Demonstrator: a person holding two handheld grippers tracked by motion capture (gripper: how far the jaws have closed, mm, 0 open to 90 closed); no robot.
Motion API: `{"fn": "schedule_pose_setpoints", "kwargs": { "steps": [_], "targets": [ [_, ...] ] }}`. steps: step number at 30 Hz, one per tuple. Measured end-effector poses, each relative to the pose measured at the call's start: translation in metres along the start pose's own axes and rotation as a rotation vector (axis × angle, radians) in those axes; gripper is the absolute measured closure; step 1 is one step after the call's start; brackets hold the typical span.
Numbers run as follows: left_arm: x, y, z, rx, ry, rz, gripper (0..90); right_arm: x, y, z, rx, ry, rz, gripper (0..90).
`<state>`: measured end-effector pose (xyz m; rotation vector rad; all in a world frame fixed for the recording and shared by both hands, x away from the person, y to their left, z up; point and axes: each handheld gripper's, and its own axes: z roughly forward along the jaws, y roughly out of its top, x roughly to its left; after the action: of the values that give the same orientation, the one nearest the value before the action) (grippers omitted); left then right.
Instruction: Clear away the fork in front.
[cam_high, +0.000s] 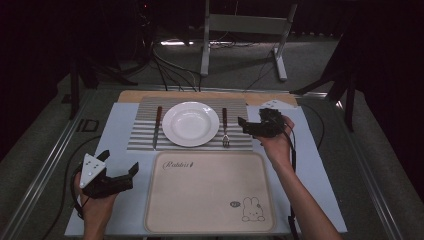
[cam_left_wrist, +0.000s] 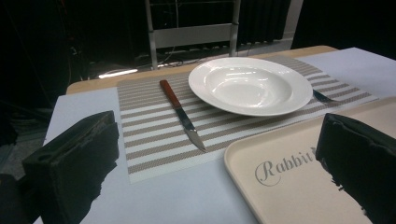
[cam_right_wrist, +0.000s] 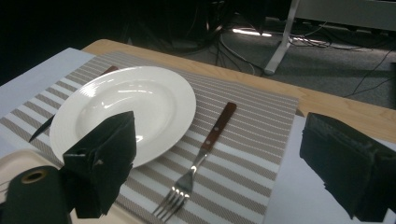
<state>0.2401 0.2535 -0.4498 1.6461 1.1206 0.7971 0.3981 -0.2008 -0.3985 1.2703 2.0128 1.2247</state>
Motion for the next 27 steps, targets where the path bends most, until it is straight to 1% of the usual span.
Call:
{"fn": "schedule_pose_setpoints", "kwargs": {
  "steps": [7, 9, 13, 15, 16, 18, 20, 22, 24, 27],
  "targets": [
    [0.0, 0.0, 0.0, -0.001, 0.0, -0.002, 0.1, 0.004, 0.008, 0.012, -0.002, 0.001, -0.015, 11.0],
    [0.001, 0.0, -0.001, -0.001, 0.004, -0.003, 0.1, 0.005, 0.013, 0.018, -0.003, -0.001, -0.019, 11.0],
    [0.002, 0.0, -0.001, -0.002, 0.004, -0.005, 0.1, 0.005, 0.017, 0.025, -0.011, -0.003, -0.017, 11.0],
    [0.003, 0.0, -0.002, -0.003, 0.005, -0.007, 0.1, 0.003, 0.019, 0.031, -0.009, -0.014, -0.019, 11.0],
    [0.003, 0.0, -0.002, -0.003, 0.005, -0.007, 0.1, 0.003, 0.019, 0.031, -0.009, -0.014, -0.019, 11.0],
    [0.003, 0.0, -0.002, -0.005, 0.006, -0.01, 0.1, 0.0, 0.02, 0.039, -0.006, -0.024, -0.005, 11.0],
    [0.003, 0.0, -0.002, -0.005, 0.006, -0.011, 0.1, -0.001, 0.02, 0.041, -0.007, -0.027, -0.002, 11.0],
    [0.003, 0.0, -0.002, -0.005, 0.005, -0.01, 0.1, -0.005, 0.019, 0.049, -0.011, -0.04, 0.001, 11.0],
    [0.003, -0.001, -0.001, -0.004, 0.006, -0.011, 0.2, -0.006, 0.019, 0.051, -0.01, -0.044, 0.001, 11.0],
    [0.004, -0.001, -0.001, -0.004, 0.008, -0.013, 0.1, -0.011, 0.015, 0.061, 0.01, -0.059, 0.002, 11.0]
  ]
}}
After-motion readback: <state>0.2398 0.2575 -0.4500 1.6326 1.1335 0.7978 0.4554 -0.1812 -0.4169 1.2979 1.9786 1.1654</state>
